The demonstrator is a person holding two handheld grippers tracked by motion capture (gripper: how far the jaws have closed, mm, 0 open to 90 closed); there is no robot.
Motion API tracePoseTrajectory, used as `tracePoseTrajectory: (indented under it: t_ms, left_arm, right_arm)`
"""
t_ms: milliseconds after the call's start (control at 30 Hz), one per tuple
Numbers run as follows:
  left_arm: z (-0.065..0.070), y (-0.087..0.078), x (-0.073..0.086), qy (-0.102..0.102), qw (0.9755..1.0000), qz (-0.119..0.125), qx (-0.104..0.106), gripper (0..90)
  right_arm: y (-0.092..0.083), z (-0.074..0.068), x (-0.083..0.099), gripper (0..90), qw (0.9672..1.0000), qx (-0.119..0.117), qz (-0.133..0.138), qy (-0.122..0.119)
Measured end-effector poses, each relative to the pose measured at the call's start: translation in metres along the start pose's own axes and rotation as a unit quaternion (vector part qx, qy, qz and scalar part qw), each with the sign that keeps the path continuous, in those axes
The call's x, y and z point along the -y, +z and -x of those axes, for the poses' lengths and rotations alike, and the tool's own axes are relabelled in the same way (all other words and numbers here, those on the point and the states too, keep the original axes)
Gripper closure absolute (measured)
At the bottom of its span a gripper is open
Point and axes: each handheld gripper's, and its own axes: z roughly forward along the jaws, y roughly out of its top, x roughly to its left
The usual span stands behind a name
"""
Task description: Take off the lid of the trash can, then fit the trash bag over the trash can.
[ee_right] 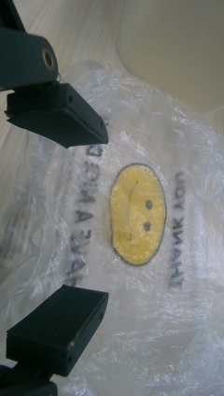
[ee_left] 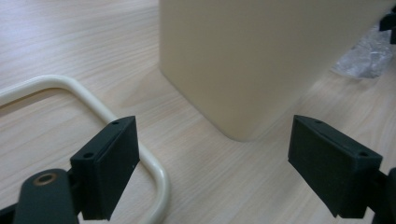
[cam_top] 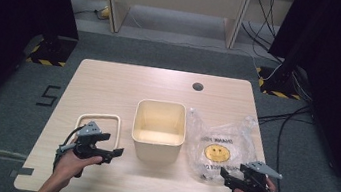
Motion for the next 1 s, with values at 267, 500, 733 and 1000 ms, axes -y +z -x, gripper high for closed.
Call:
tracePoseTrajectory:
  t_ms: [267,500,733,1000]
  left_arm:
    - [0.020,0.001,0.014,0.023,0.9997,0.010,-0.004,16.4]
    - [0.030,-0.004,0.030,0.027,0.9995,0.010,-0.011,17.2]
    - [0.037,-0.004,0.038,0.029,0.9996,-0.001,-0.007,17.2]
    - [0.036,-0.003,0.040,0.029,0.9995,-0.008,-0.009,17.3]
  right_arm:
    - [-0.001,-0.002,0.002,20.3,1.0000,0.000,0.000,-0.004]
    - [0.000,-0.002,0.001,20.3,1.0000,-0.001,-0.001,-0.007]
    - [0.000,-0.002,-0.005,19.9,0.9999,-0.003,0.001,-0.010]
    - [0.005,-0.003,-0.028,16.4,0.9995,0.008,0.010,-0.027]
